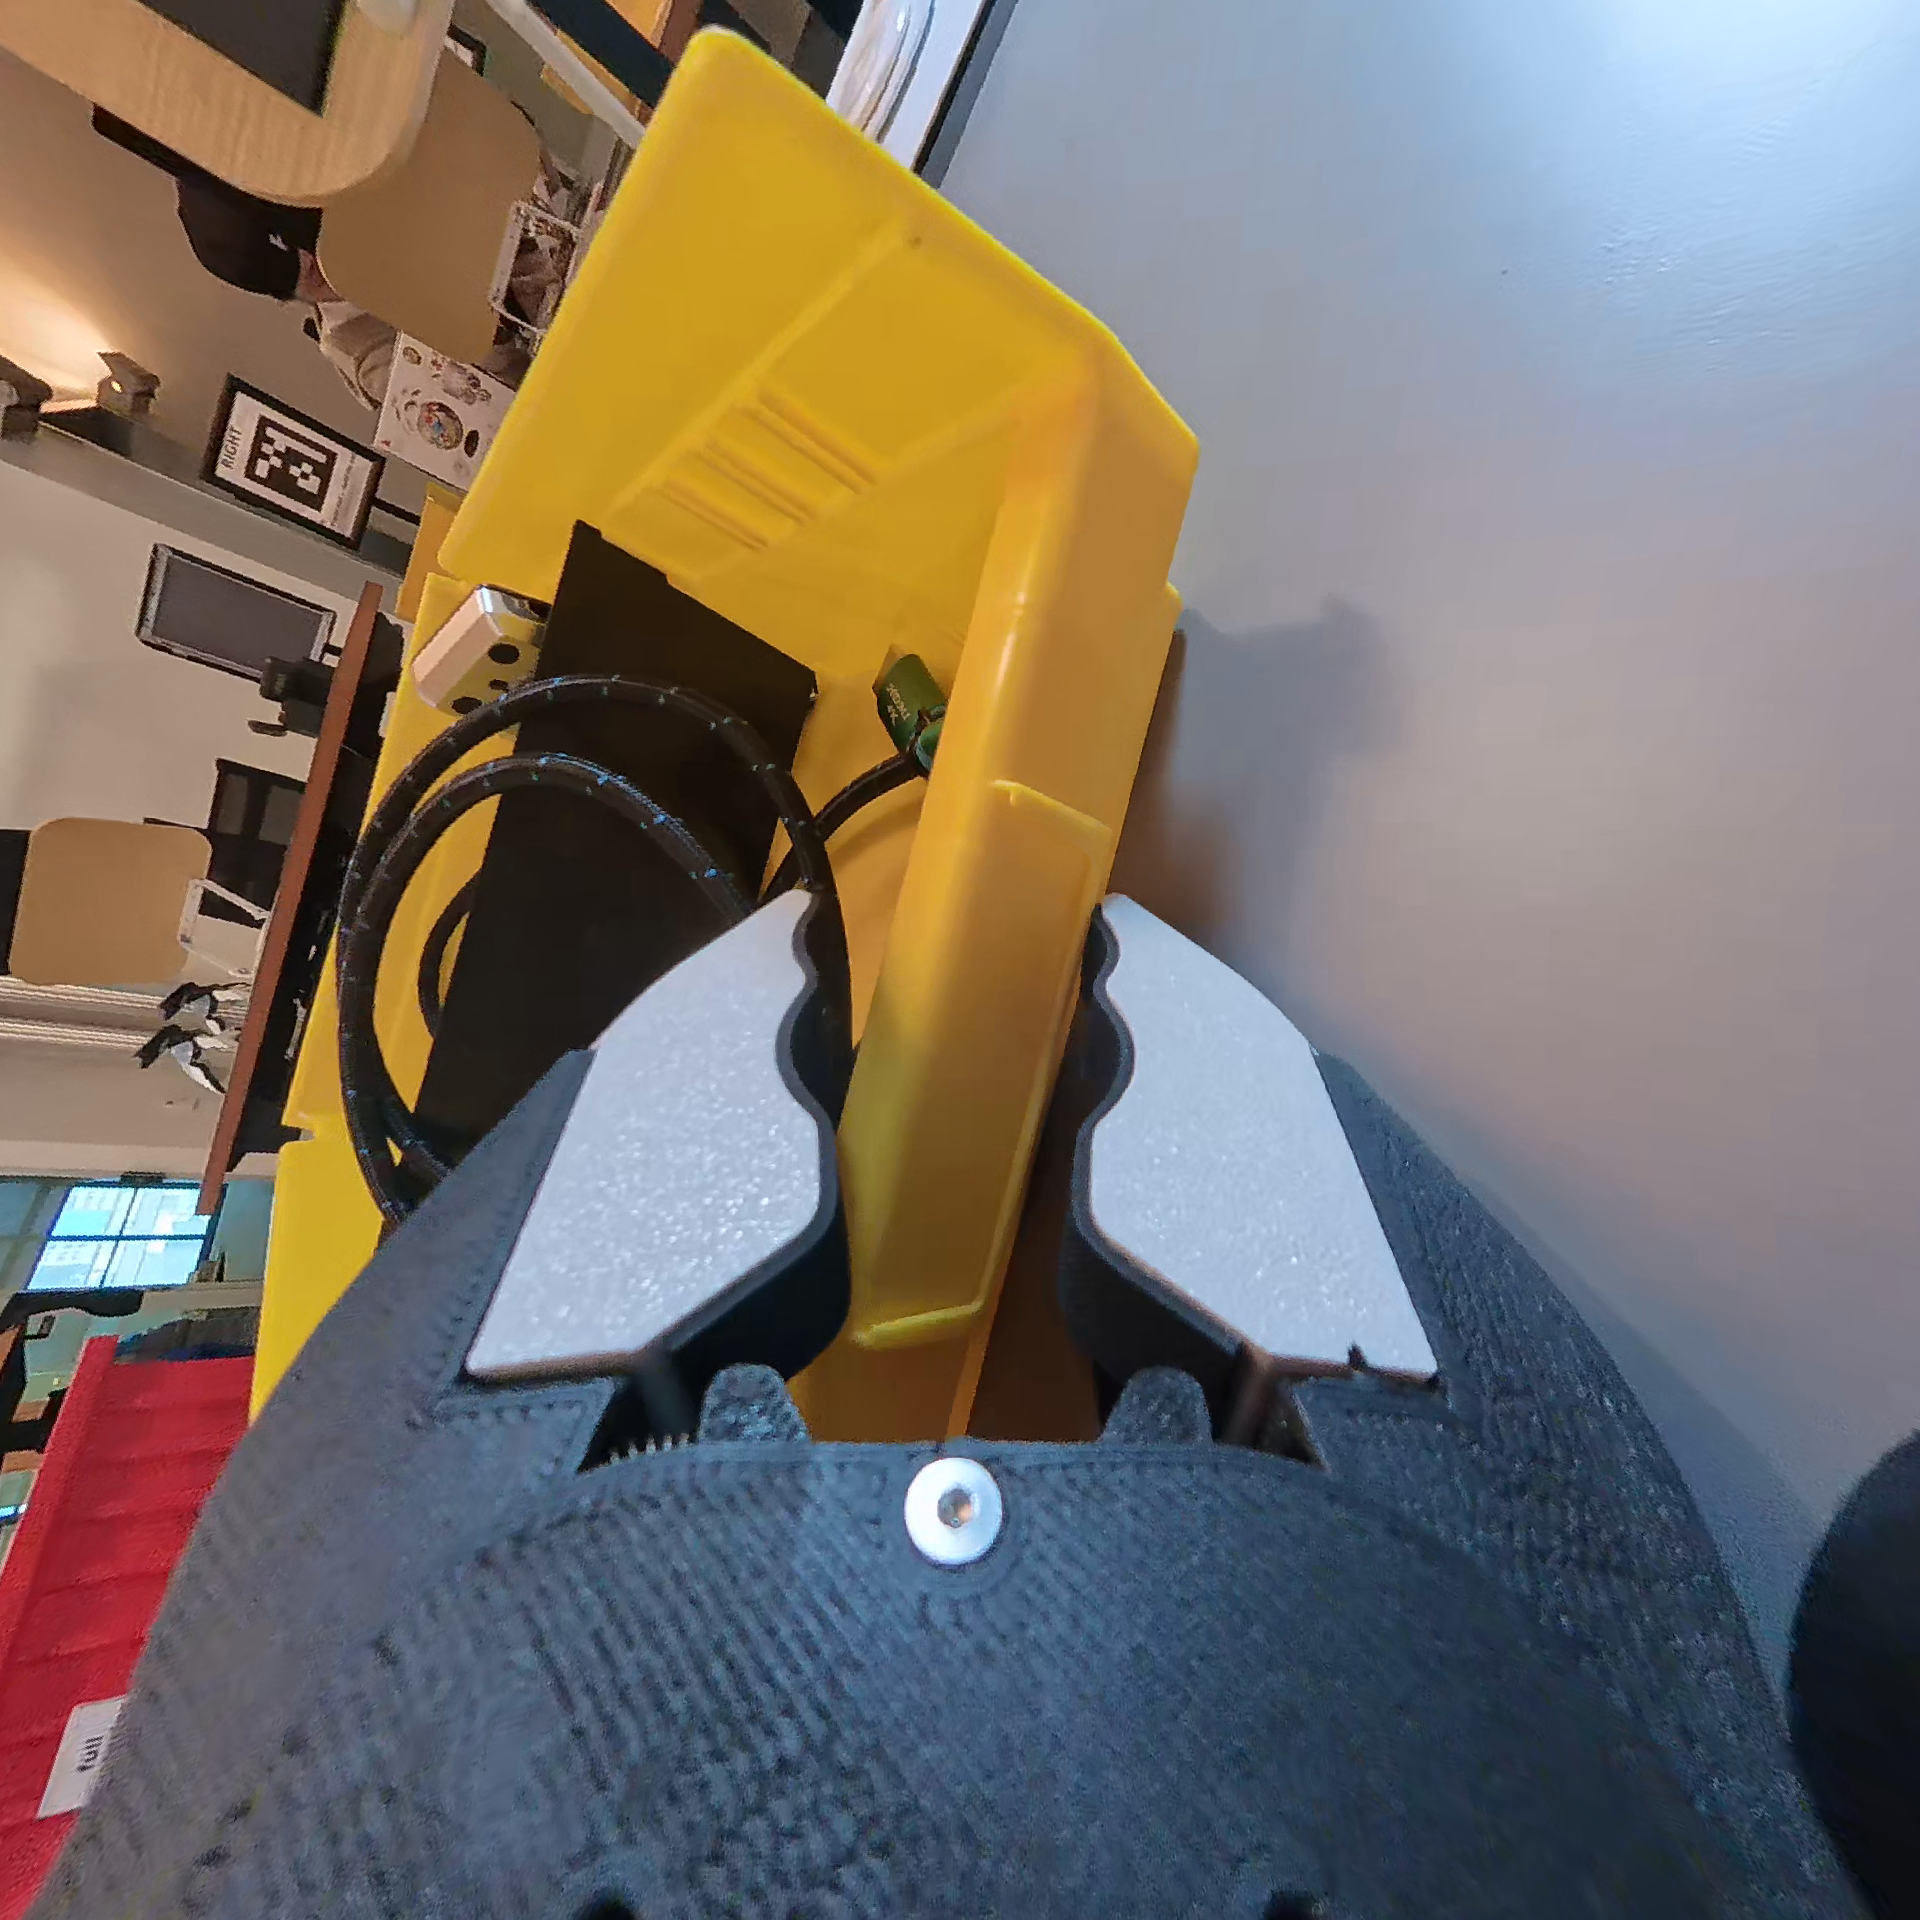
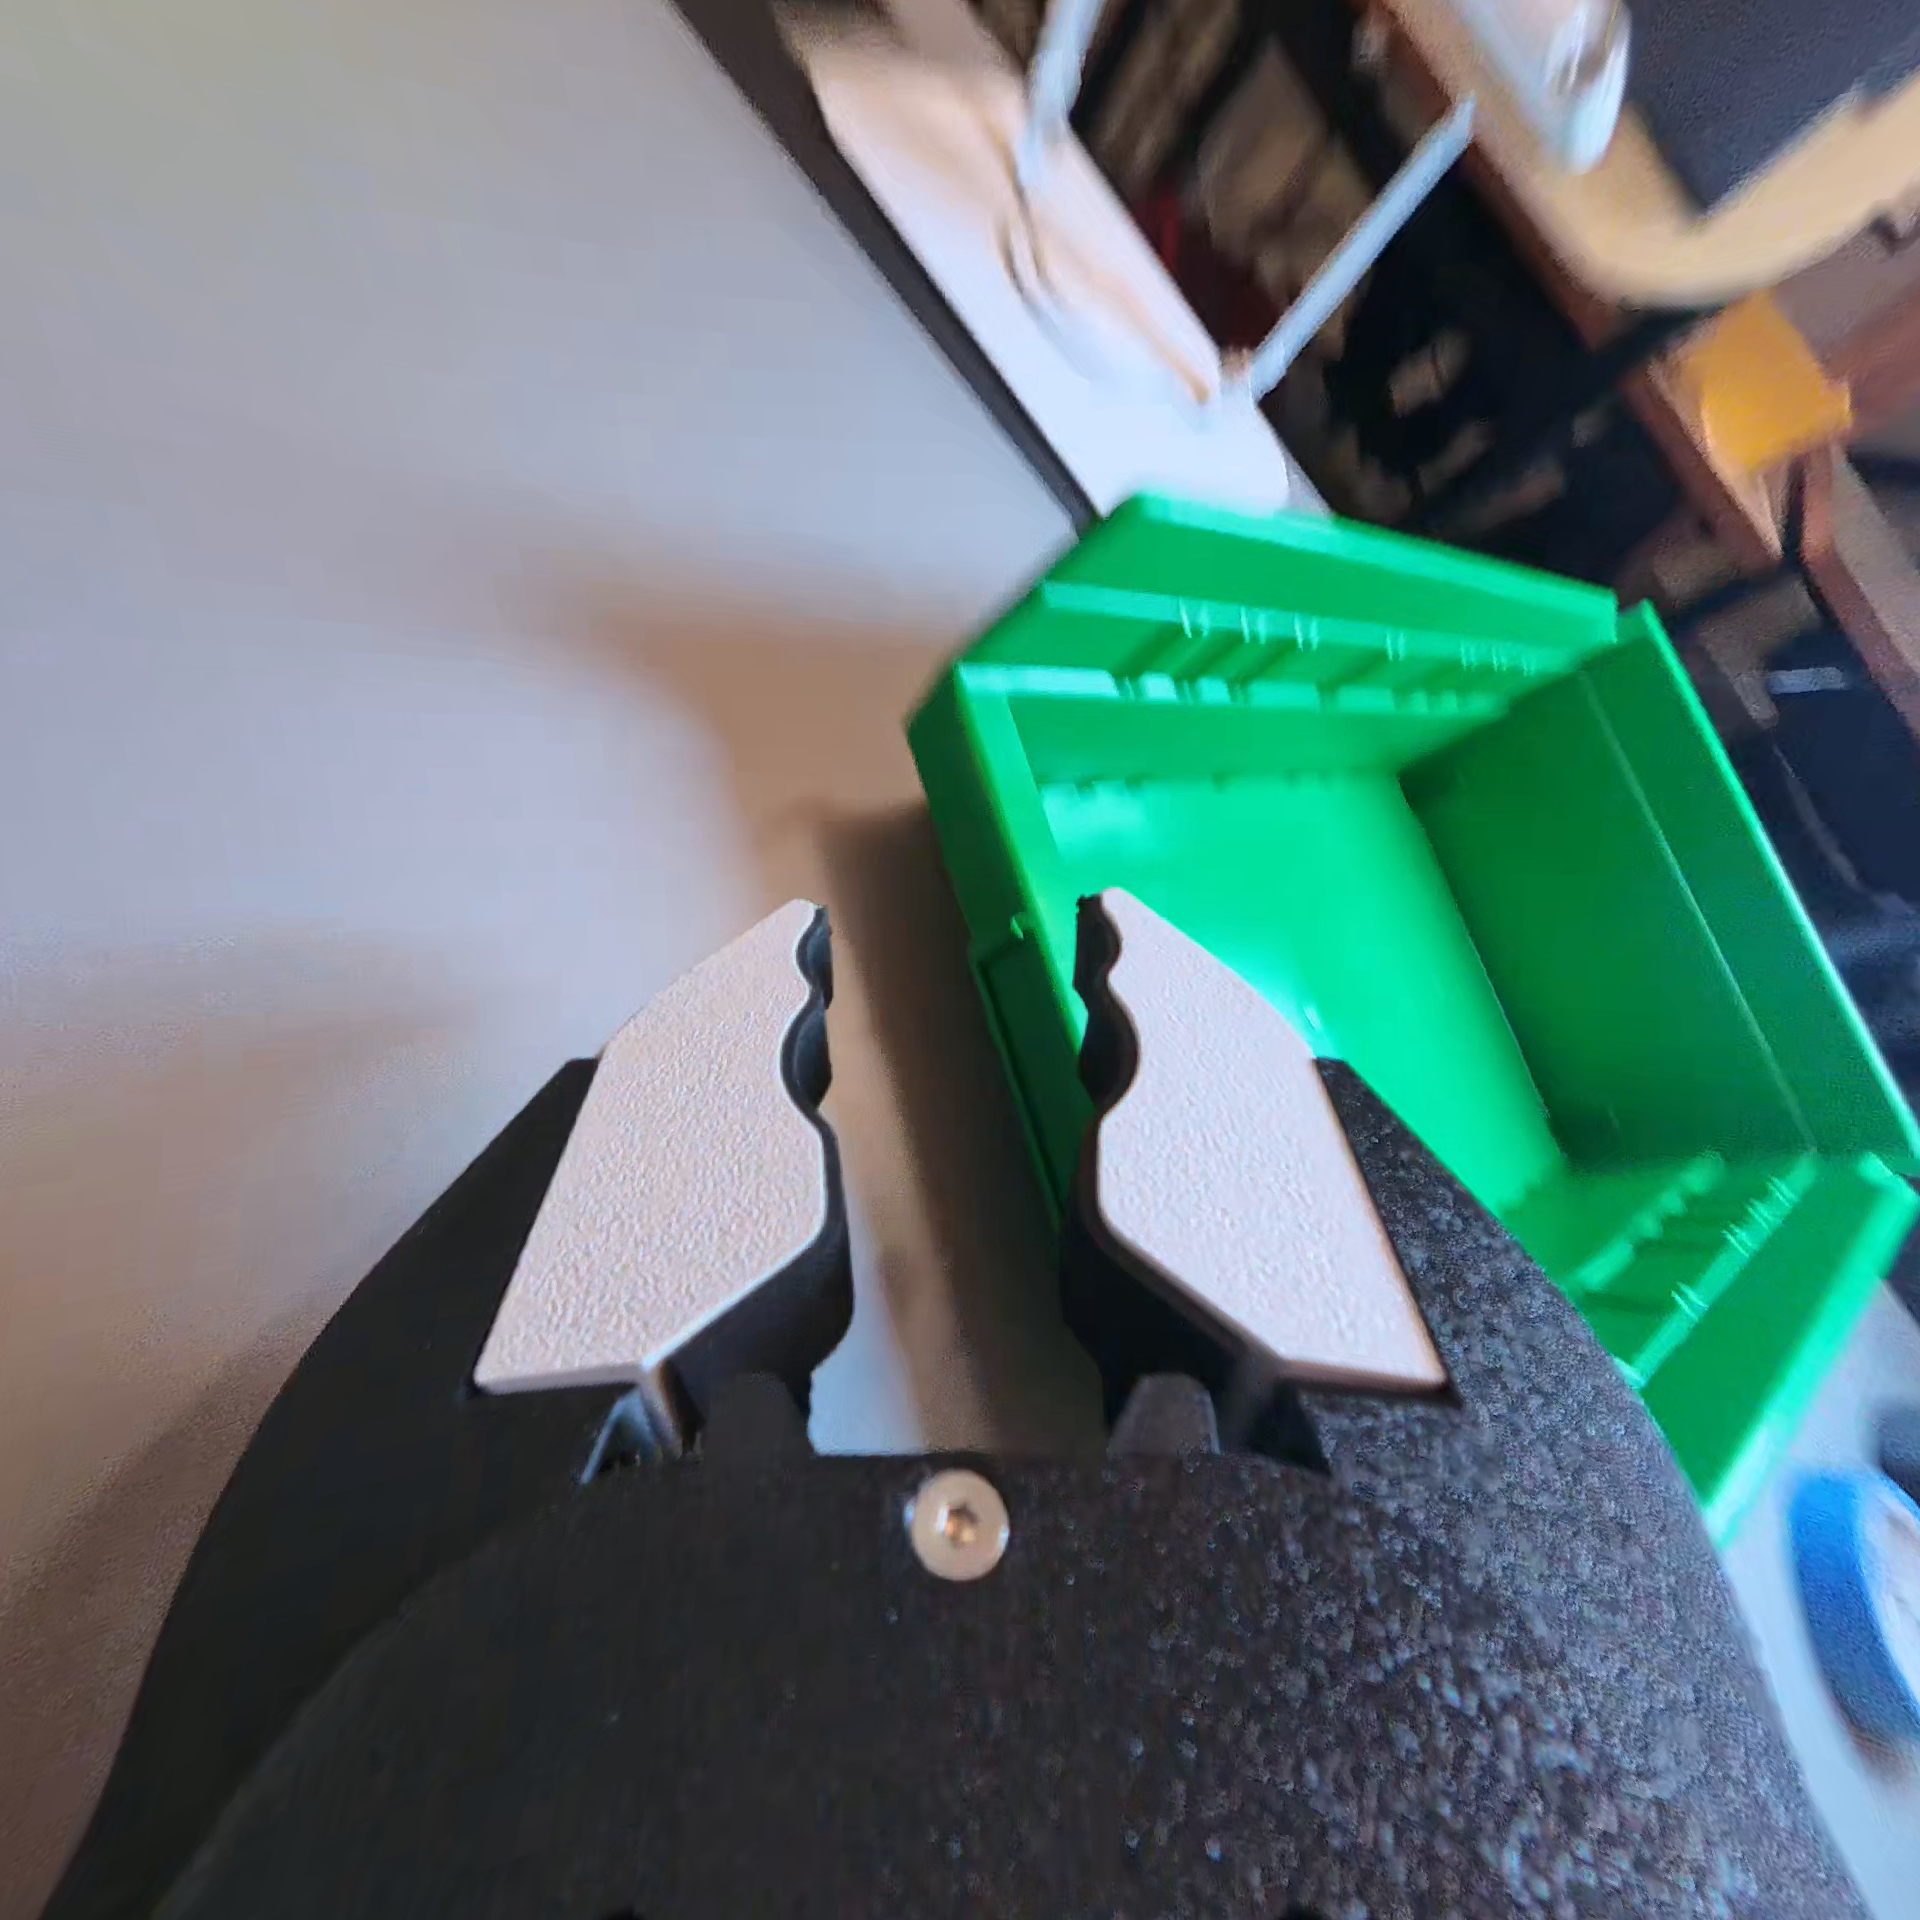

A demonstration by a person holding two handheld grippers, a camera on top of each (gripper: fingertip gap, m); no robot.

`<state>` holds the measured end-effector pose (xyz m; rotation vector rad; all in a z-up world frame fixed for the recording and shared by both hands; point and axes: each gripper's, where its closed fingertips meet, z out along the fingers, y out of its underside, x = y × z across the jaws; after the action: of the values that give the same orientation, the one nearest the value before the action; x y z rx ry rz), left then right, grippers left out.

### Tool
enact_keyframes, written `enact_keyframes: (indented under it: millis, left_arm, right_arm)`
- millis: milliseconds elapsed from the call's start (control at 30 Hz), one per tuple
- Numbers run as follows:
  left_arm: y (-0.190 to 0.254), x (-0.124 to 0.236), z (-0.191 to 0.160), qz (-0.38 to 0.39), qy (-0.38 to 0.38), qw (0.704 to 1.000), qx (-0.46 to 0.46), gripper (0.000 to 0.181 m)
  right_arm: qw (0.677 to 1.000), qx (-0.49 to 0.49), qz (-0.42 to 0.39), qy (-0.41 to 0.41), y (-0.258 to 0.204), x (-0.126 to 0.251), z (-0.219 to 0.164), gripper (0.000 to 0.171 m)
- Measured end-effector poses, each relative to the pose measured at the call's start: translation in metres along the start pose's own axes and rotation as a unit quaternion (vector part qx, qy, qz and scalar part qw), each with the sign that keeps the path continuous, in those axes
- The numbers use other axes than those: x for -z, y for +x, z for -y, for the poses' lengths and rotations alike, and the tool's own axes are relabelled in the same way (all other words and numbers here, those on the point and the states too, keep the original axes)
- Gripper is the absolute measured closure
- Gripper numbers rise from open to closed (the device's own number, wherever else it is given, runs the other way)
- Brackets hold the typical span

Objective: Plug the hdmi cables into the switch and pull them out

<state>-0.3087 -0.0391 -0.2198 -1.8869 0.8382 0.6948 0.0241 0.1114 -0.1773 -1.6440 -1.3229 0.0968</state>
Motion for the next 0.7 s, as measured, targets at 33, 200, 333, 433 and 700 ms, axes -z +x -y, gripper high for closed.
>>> enact_keyframes:
  millis: [33, 200, 333, 433, 700]
  left_arm:
    - [-0.002, -0.001, -0.001, 0.004, 0.003, 1.000, 0.000, 0.133]
    - [-0.009, 0.002, -0.006, 0.010, 0.021, 0.999, 0.026, 0.126]
    - [-0.013, 0.019, 0.003, 0.004, 0.059, 0.995, 0.084, 0.121]
    - [-0.023, 0.038, 0.024, 0.008, 0.122, 0.981, 0.149, 0.128]
    - [-0.082, 0.048, 0.038, 0.029, 0.172, 0.921, 0.349, 0.134]
  right_arm:
    - [0.999, -0.011, 0.018, 0.043, -0.007, 0.008, 0.013, 0.126]
    - [0.977, -0.070, 0.088, 0.183, -0.042, 0.035, 0.048, 0.130]
    - [0.970, -0.077, 0.106, 0.203, -0.054, 0.037, 0.053, 0.132]
    - [0.970, -0.079, 0.112, 0.201, -0.057, 0.035, 0.051, 0.134]
    - [0.967, -0.085, 0.113, 0.211, -0.057, 0.034, 0.050, 0.141]
